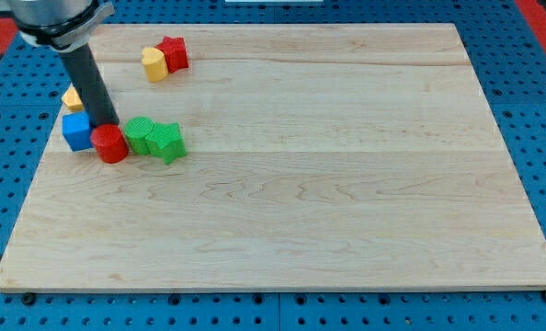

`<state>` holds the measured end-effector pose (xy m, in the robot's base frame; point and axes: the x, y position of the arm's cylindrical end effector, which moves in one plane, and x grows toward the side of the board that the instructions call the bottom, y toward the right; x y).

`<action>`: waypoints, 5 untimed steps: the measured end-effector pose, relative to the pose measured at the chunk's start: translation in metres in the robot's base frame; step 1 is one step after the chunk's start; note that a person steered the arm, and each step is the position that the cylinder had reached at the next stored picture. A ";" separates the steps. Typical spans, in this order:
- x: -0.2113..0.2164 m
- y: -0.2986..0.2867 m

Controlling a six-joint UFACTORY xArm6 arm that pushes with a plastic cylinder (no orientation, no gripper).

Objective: Place the blue cube below the yellow hexagon

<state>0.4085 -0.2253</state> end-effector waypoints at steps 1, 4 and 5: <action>0.001 -0.008; -0.022 -0.028; -0.036 -0.028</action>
